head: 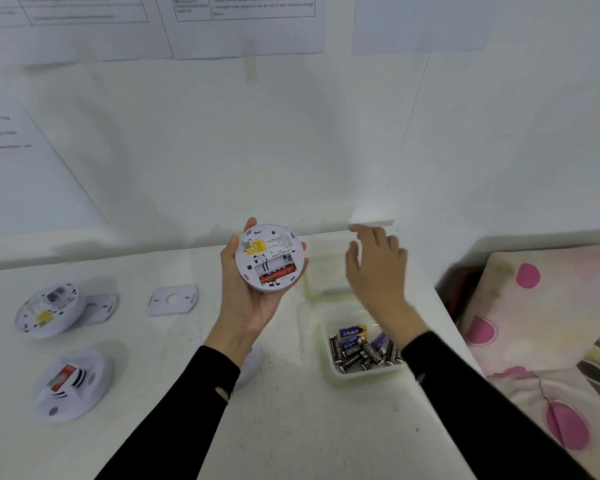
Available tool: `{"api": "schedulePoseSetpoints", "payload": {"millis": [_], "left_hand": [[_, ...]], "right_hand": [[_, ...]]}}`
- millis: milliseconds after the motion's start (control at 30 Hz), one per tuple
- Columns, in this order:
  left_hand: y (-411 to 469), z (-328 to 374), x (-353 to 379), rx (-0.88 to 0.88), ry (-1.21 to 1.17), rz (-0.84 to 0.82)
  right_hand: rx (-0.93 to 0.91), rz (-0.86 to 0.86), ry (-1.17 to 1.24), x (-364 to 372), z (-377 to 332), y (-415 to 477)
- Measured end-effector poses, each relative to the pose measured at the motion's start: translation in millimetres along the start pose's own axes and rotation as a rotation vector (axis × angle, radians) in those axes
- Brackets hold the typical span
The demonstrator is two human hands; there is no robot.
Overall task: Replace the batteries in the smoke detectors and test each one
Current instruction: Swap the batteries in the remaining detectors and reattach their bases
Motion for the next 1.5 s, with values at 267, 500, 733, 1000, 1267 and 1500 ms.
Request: {"api": "schedulePoseSetpoints", "payload": {"millis": [267, 500, 733, 1000, 1267, 1500], "left_hand": [[-2.7, -8.7, 3.9, -0.027, 0.03, -0.006], [-1.7, -6.6, 5.4, -0.03, 0.008, -0.028], [-1.9, -7.5, -0.8, -0.017, -0.012, 0.009], [2.7, -15.2, 2.5, 0.015, 0.014, 0.064], [-0.9, -11.8, 3.1, 0.066, 0.146, 0.14], [-4.8, -15.1, -6.9, 0.078, 0.234, 0.13]], "right_hand": [[-0.092, -0.776, -0.896, 15.0, 34.7, 47.2], [-0.147, -0.789, -0.884, 26.7, 39.5, 47.8], [-0.09, -0.468, -0.247, 20.5, 43.1, 42.1], [0.026, -0.072, 0.982, -38.3, -56.0, -22.2], [-0.406, 0.28, 0.329, -11.5, -79.5, -53.2], [-0.324, 0.245, 0.338, -5.9, -92.3, -58.8]]}}
Point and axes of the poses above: each hand's wrist, its own y-axis towards the middle knuckle, its own x-axis out of the palm, z = x × y, the point moved 2 cm from there along y, towards the middle knuckle, and after that the axes turned 10 degrees about -z, right-handed, at the moved point
